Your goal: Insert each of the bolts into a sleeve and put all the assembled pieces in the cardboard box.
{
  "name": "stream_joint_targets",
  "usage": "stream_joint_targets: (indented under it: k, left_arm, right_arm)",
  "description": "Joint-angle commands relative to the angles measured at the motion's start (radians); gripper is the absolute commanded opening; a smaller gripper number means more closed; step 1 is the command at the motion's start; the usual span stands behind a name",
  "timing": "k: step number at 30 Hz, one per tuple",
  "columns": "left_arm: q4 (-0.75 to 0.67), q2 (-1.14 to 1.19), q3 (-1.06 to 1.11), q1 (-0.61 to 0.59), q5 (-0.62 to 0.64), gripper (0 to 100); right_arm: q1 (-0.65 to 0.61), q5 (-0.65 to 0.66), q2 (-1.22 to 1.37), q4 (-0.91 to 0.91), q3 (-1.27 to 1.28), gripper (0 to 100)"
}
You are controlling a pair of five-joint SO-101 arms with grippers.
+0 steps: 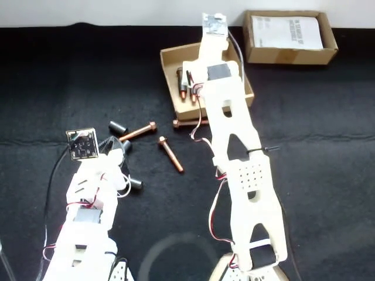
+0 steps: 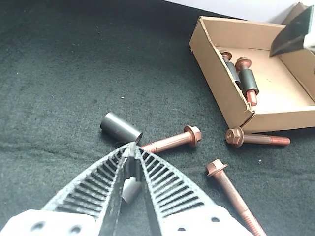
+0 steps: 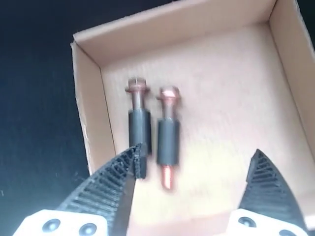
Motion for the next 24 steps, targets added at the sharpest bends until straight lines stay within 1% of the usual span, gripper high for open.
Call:
stream_joint_targets:
  k: [1,4,6,10,12,14,16,17,18,19,20,22,24]
  left_arm:
    - [-0.017,0.005,0.004,-0.01,0.005,1]
    - [-0.017,-0.001,0.004,-0.031,0.003,1]
    - [-0.023,-0.002,0.002,-0.062,0.003,1]
    - [-0.098,-0.002,0.01,-0.148,0.003,1]
    - [-0.121,-0.002,0.01,-0.217,0.003,1]
    - [-0.121,-0.002,0.001,-0.298,0.003,1]
    - [-0.121,-0.002,-0.007,-0.372,0.003,1]
    - [-0.115,0.001,-0.03,-0.407,0.003,1]
    - [-0.095,0.005,-0.056,-0.44,0.005,1]
    - [-0.04,0.005,-0.087,-0.467,0.005,1]
    - [0.038,0.005,-0.125,-0.489,0.005,1]
    - [0.239,0.005,-0.229,-0.516,0.006,1]
    - [0.425,0.007,-0.329,-0.522,0.006,1]
  right_arm:
    - [-0.024,0.003,-0.036,0.143,-0.147,29.6]
    - [-0.039,-0.049,-0.036,0.275,-0.283,29.6]
    - [-0.039,-0.1,-0.033,0.331,-0.355,27.1]
    - [-0.039,-0.117,-0.035,0.406,-0.418,12.5]
    - [-0.041,-0.117,-0.036,0.444,-0.447,5.3]
    - [-0.045,-0.115,-0.036,0.498,-0.47,0.5]
    - [-0.05,-0.115,-0.036,0.556,-0.487,0.9]
    - [-0.048,-0.117,-0.042,0.558,-0.486,0.8]
    - [-0.045,-0.117,-0.044,0.556,-0.49,0.8]
    - [-0.044,-0.117,-0.044,0.556,-0.493,0.8]
    - [-0.045,-0.117,-0.045,0.556,-0.493,0.8]
    - [-0.061,-0.115,-0.045,0.556,-0.493,0.7]
    - [-0.099,-0.089,-0.045,0.558,-0.487,0.7]
